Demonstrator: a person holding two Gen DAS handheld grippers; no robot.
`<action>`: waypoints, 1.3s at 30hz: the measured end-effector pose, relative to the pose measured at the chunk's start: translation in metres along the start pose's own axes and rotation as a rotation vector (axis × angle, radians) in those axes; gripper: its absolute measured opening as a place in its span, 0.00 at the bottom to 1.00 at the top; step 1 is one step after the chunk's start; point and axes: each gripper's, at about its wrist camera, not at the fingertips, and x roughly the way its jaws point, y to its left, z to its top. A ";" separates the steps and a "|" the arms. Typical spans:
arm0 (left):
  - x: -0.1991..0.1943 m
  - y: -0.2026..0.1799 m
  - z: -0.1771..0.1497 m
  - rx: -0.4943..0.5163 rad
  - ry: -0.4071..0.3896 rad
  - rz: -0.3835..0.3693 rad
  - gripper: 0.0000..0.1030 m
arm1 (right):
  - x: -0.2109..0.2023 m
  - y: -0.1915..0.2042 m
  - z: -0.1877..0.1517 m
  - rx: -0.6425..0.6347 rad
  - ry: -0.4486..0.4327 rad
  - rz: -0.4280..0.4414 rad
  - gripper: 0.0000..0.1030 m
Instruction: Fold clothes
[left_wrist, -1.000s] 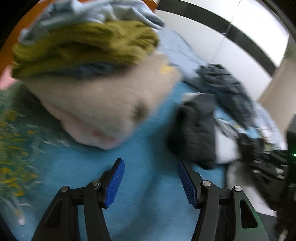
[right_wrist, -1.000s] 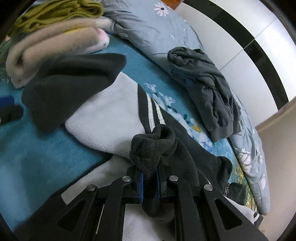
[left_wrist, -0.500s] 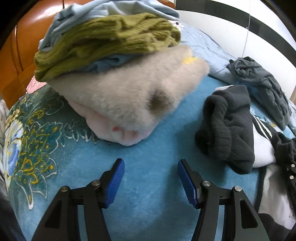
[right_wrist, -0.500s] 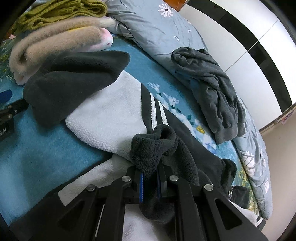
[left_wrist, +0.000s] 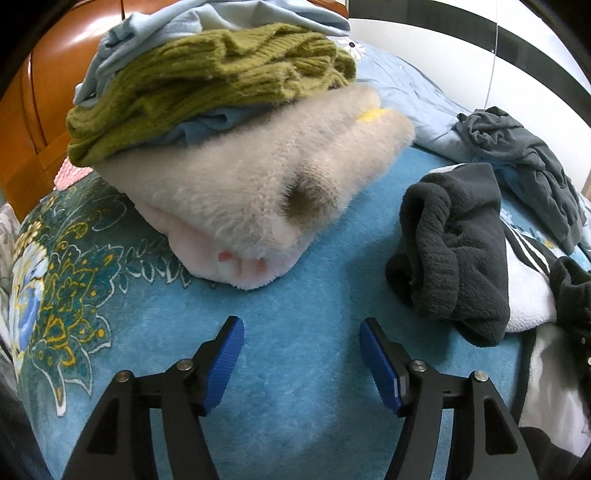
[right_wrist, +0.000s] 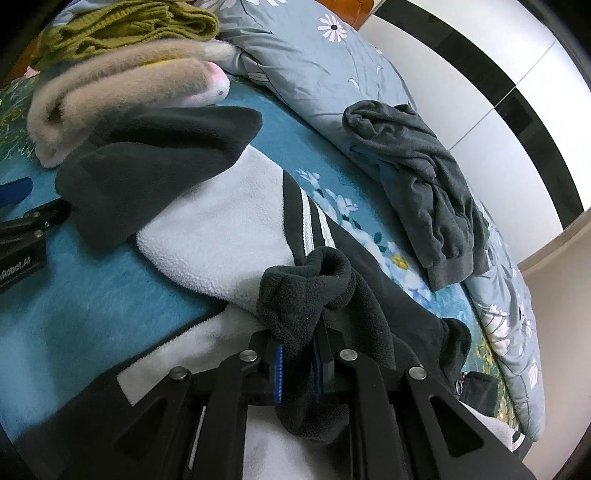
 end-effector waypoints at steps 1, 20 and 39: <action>0.000 0.000 0.000 0.001 0.001 -0.002 0.68 | -0.001 -0.001 0.000 0.006 0.002 0.004 0.17; -0.018 -0.011 -0.005 0.009 0.022 -0.164 0.69 | -0.061 -0.045 -0.038 0.149 -0.056 0.025 0.47; -0.051 -0.140 0.031 0.229 -0.013 -0.531 0.69 | -0.096 -0.132 -0.122 0.346 -0.010 -0.061 0.48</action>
